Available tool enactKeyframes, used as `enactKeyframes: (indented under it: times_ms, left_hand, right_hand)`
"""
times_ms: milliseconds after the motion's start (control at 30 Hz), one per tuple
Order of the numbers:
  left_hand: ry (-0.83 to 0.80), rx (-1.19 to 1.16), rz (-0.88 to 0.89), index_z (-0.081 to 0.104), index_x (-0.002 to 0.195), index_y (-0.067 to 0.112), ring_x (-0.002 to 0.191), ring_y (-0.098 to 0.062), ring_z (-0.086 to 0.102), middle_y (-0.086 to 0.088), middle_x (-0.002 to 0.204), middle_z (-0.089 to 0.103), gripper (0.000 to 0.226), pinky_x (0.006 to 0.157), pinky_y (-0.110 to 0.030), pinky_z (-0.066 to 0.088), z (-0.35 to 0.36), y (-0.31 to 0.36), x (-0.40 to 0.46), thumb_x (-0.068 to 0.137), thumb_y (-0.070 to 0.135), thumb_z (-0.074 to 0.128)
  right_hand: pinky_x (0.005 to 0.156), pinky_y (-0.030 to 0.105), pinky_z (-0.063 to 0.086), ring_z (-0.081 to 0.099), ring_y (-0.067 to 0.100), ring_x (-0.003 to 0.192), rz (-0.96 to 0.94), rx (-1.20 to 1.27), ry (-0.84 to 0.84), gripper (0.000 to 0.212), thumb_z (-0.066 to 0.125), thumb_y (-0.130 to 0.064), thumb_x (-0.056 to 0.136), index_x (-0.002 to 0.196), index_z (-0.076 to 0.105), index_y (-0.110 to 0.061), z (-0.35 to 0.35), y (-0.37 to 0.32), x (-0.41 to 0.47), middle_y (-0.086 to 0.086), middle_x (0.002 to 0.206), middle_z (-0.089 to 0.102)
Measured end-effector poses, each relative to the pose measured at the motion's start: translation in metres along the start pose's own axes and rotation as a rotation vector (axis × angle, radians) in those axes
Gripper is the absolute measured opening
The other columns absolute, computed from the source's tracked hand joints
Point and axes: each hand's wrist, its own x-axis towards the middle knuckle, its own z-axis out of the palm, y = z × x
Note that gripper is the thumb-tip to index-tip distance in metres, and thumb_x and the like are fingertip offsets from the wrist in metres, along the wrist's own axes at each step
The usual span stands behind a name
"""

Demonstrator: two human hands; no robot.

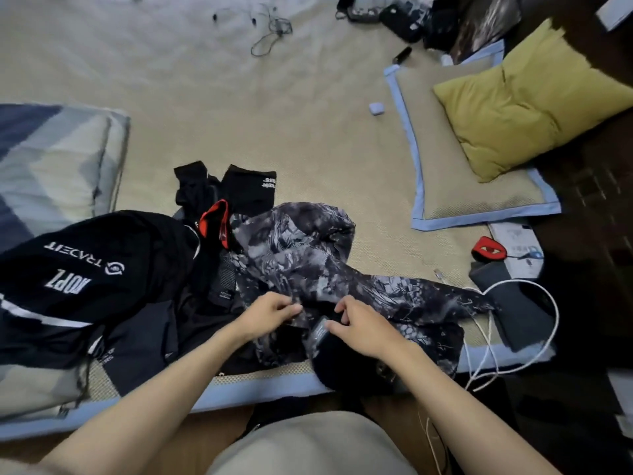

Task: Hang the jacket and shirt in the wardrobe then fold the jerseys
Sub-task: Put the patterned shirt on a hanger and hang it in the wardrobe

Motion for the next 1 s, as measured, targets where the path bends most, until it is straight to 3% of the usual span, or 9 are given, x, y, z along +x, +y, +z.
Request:
enactKeyframes:
  times_ms: [167,300,400,533,600,700,767,867,1000]
  left_hand:
    - [0.055,-0.174,0.256,0.057,0.060,0.027,0.060,0.001,0.046,0.014,0.058,0.052,0.041,0.061,-0.022,0.036,-0.008,0.089,-0.031,0.100,0.022,0.061]
    - [0.132,-0.125,0.374,0.049,0.058,0.023,0.059,-0.002,0.041,0.013,0.060,0.044,0.044,0.061,-0.024,0.032,-0.007,0.144,-0.038,0.099,0.025,0.063]
    - [0.095,-0.146,0.484,0.074,0.088,0.007,0.086,-0.005,0.063,0.008,0.089,0.068,0.023,0.082,-0.025,0.046,-0.007,0.178,-0.043,0.101,0.020,0.060]
    - [0.196,-0.165,0.537,0.070,0.119,0.021,0.117,-0.008,0.062,0.004,0.123,0.068,0.028,0.102,-0.030,0.048,-0.007,0.189,-0.040,0.093,0.014,0.064]
    - [0.193,0.066,0.558,0.061,0.131,0.032,0.127,-0.005,0.055,0.015,0.133,0.061,0.045,0.109,-0.034,0.044,-0.001,0.174,-0.033,0.088,0.021,0.068]
    - [0.035,0.265,0.500,0.036,0.150,0.039,0.141,0.001,0.039,0.021,0.152,0.042,0.074,0.117,-0.036,0.036,0.022,0.158,-0.018,0.085,0.044,0.073]
    - [0.061,0.350,0.478,0.032,0.151,0.041,0.142,-0.001,0.038,0.020,0.153,0.042,0.078,0.116,-0.044,0.037,0.035,0.156,0.002,0.084,0.057,0.069]
    - [0.242,0.567,0.522,0.037,0.143,0.046,0.139,-0.012,0.043,0.016,0.147,0.050,0.069,0.111,-0.055,0.036,0.042,0.168,0.038,0.080,0.068,0.056]
    - [0.225,0.648,0.606,0.052,0.117,0.045,0.122,-0.010,0.051,0.016,0.122,0.065,0.041,0.098,-0.037,0.037,0.038,0.205,0.051,0.082,0.064,0.063]
  right_hand:
    - [0.093,0.025,0.046,0.055,0.006,0.109,-0.080,0.374,0.030,0.099,0.087,-0.056,0.067,0.149,0.038,-0.027,-0.008,-0.019,-0.013,-0.011,0.125,0.055]
    - [0.082,0.026,0.047,0.063,0.005,0.095,-0.131,0.440,0.379,0.057,0.084,-0.032,0.079,0.129,0.059,-0.026,-0.027,-0.018,-0.028,-0.010,0.110,0.069]
    - [0.066,0.032,0.042,0.059,0.011,0.071,-0.175,0.585,0.524,0.016,0.064,-0.021,0.090,0.095,0.073,-0.008,-0.057,-0.012,-0.043,0.009,0.081,0.074]
    - [0.057,0.028,0.037,0.053,0.012,0.064,-0.145,0.822,0.609,0.046,0.061,-0.050,0.097,0.072,0.064,-0.011,-0.107,-0.006,-0.096,0.002,0.066,0.058]
    - [0.065,0.023,0.048,0.065,0.012,0.070,-0.074,1.058,0.627,0.041,0.063,-0.049,0.096,0.081,0.068,-0.011,-0.134,0.003,-0.116,-0.002,0.072,0.069]
    - [0.091,0.041,0.057,0.074,0.021,0.096,-0.066,1.334,0.616,0.058,0.076,-0.057,0.083,0.110,0.070,-0.006,-0.174,0.017,-0.137,0.005,0.101,0.078]
    - [0.094,0.048,0.057,0.074,0.031,0.104,-0.081,1.442,0.583,0.066,0.078,-0.054,0.082,0.125,0.067,-0.004,-0.187,0.022,-0.151,0.013,0.113,0.076]
    - [0.088,0.042,0.061,0.073,0.034,0.106,-0.099,1.482,0.469,0.044,0.063,-0.037,0.098,0.121,0.071,-0.001,-0.201,0.029,-0.176,0.018,0.115,0.075]
    - [0.082,0.039,0.064,0.075,0.030,0.096,-0.144,1.504,0.368,0.037,0.055,-0.031,0.099,0.110,0.077,-0.004,-0.221,0.051,-0.210,0.018,0.114,0.075]
